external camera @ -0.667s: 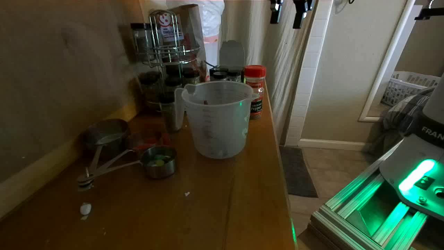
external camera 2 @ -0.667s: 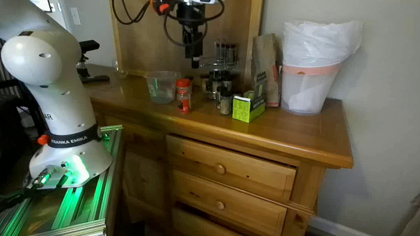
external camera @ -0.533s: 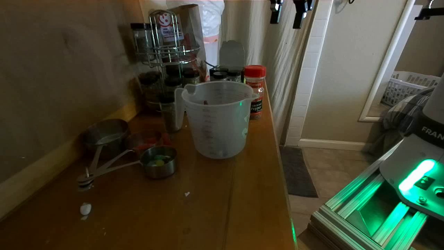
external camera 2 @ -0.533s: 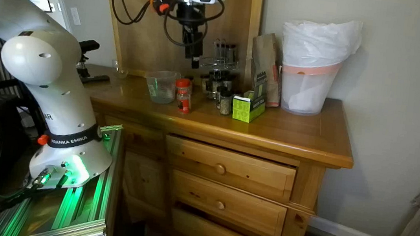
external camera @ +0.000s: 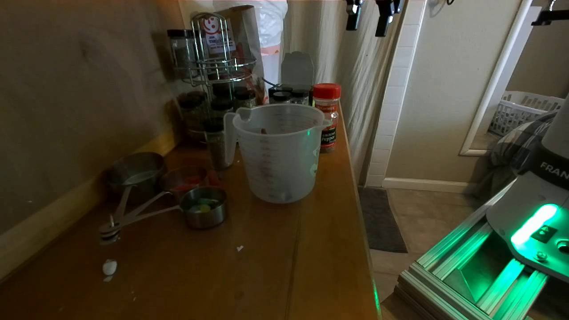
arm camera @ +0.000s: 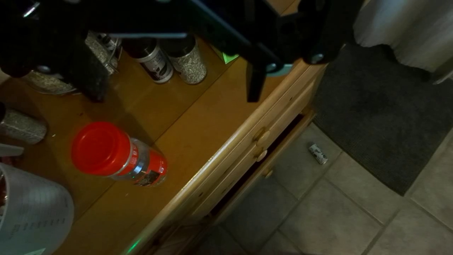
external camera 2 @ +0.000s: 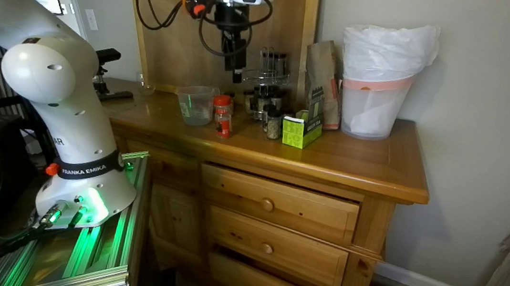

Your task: Pick up a fork and put it on the spice rack

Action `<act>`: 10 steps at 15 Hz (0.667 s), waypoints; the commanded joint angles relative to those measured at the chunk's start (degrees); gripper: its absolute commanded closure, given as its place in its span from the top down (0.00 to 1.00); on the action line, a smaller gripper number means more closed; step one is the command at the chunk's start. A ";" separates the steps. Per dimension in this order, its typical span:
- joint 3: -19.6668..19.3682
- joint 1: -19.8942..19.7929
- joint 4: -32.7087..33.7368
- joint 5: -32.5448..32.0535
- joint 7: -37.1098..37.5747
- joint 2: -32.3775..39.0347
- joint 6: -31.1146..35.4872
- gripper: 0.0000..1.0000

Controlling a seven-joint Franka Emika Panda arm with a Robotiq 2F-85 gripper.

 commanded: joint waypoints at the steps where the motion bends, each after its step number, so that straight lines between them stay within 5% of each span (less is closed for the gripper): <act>1: 0.37 -0.43 0.10 0.22 -0.21 0.01 -0.16 1.00; 6: 1.59 0.24 -1.39 0.68 1.03 -1.31 0.10 1.00; 10: 7.82 2.64 -4.99 4.31 9.42 -4.38 6.46 1.00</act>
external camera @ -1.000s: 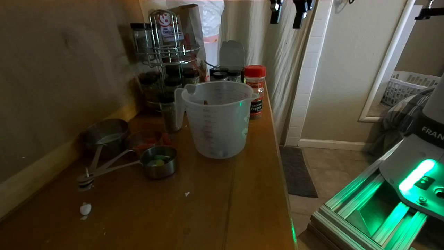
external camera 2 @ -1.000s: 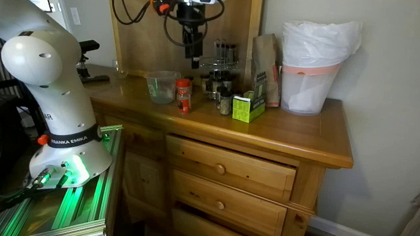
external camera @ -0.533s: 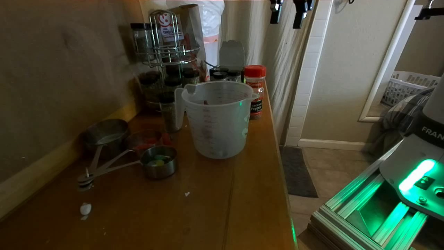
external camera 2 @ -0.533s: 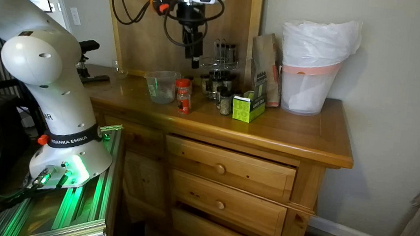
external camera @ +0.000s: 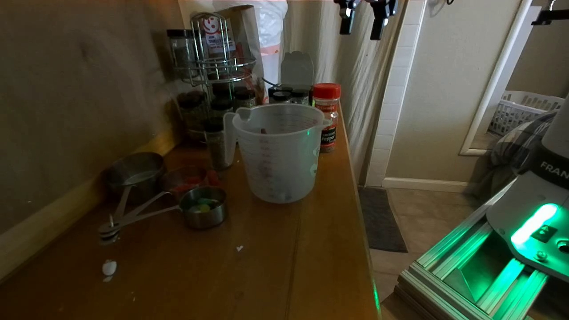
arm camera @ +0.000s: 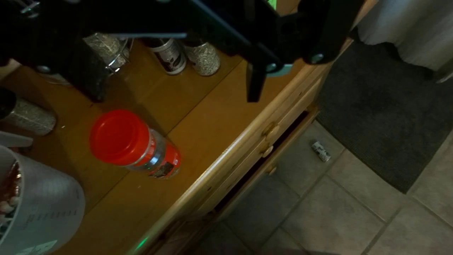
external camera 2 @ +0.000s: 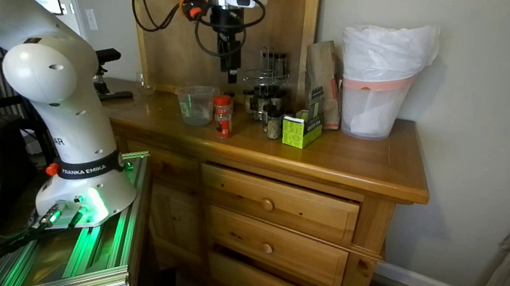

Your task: Pick up a fork and put it on the spice rack

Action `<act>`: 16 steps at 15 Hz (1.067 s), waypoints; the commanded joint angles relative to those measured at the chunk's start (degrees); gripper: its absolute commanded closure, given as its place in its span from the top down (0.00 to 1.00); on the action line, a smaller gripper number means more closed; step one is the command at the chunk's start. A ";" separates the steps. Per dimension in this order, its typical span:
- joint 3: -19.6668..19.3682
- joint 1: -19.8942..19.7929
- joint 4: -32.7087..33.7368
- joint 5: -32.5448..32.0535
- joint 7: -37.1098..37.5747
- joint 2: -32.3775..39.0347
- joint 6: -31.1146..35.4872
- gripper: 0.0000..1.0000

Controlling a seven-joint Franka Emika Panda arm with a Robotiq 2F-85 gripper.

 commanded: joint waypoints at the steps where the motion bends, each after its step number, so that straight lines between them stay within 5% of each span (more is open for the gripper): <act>1: 6.92 1.54 -4.18 3.18 11.09 -3.37 9.49 1.00; 4: 11.78 2.46 -3.66 1.17 15.77 -0.59 18.49 1.00; 12: 6.43 2.18 5.85 -0.96 6.05 9.69 15.46 1.00; 13: 7.40 3.26 2.12 -0.37 7.59 5.59 16.61 1.00; 16: 6.04 2.65 4.47 -0.26 6.36 8.76 16.57 1.00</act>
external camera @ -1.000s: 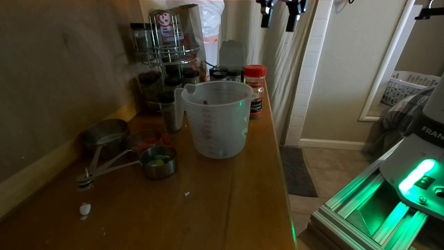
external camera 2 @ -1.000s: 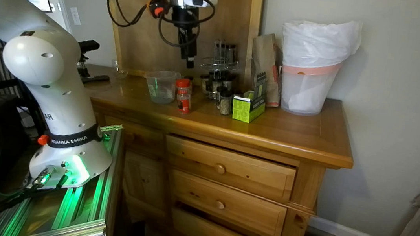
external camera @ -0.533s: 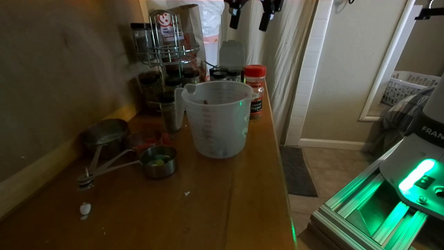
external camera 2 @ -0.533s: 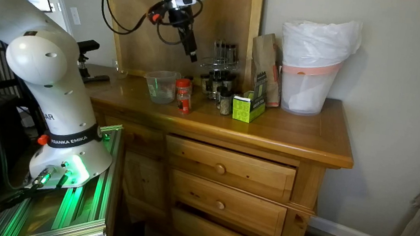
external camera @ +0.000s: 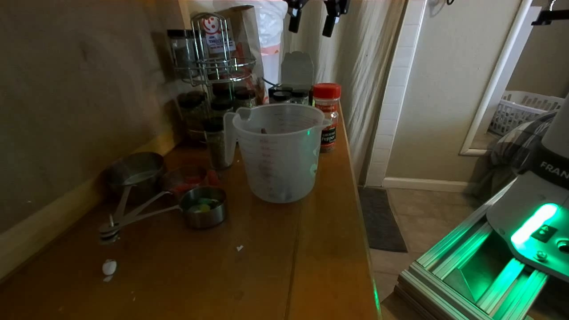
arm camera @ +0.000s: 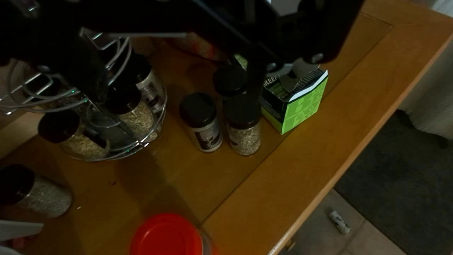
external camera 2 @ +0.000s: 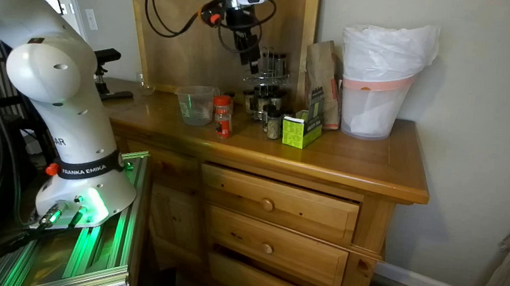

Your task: Pick up a fork and put it on the spice rack

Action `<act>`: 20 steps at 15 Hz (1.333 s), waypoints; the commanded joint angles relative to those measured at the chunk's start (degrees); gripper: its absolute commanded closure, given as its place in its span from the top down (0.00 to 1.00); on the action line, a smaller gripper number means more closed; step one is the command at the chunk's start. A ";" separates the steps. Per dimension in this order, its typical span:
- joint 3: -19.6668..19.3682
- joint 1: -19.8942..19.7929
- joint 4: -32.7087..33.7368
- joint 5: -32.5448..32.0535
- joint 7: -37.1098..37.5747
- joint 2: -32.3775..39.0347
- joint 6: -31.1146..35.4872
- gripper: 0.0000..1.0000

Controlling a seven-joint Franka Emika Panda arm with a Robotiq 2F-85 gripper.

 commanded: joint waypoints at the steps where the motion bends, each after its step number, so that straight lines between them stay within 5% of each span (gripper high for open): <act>1: -0.36 0.36 0.29 -0.26 0.17 0.38 -0.14 1.00; 7: -0.28 0.39 0.39 -0.27 0.19 0.52 -0.14 1.00; 14: -7.35 3.66 13.50 1.02 -23.70 15.35 -1.81 1.00; 20: -5.61 -0.39 25.64 -8.91 -19.27 29.51 -2.20 1.00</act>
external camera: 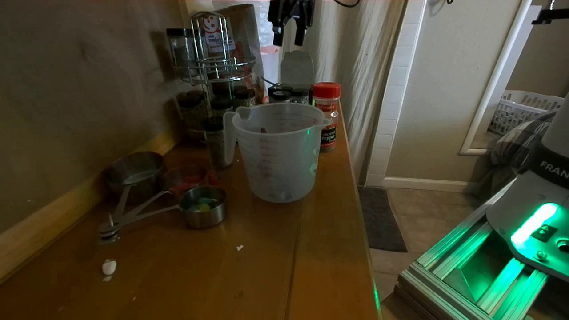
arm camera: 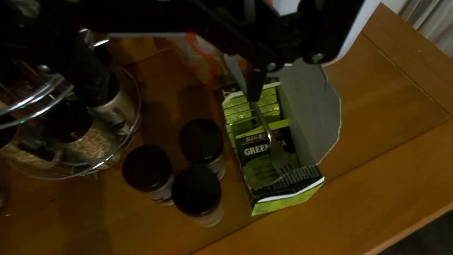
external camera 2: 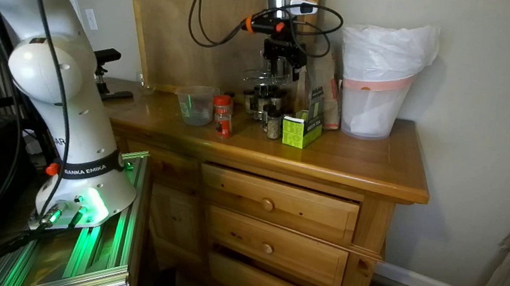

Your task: Pick up a fork and put it on the spice rack

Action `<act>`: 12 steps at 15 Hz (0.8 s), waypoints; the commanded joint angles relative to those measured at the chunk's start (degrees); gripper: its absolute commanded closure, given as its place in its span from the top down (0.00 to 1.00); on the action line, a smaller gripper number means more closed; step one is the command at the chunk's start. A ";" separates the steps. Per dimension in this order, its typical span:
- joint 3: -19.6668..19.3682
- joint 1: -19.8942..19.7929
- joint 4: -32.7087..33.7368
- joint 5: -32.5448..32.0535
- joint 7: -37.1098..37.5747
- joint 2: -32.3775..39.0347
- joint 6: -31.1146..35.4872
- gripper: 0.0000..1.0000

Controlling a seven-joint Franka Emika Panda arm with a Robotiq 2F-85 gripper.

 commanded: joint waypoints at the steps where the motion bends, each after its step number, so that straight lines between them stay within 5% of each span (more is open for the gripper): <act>1: 0.96 -1.57 8.72 -6.05 3.17 9.41 -0.92 1.00; 4: 0.99 -1.69 11.73 -6.27 2.82 13.05 -0.19 1.00; 6: 2.24 -1.87 11.84 -1.86 -3.85 12.04 -0.95 1.00; 12: 4.45 -1.01 13.33 -6.55 -8.77 13.94 -1.53 1.00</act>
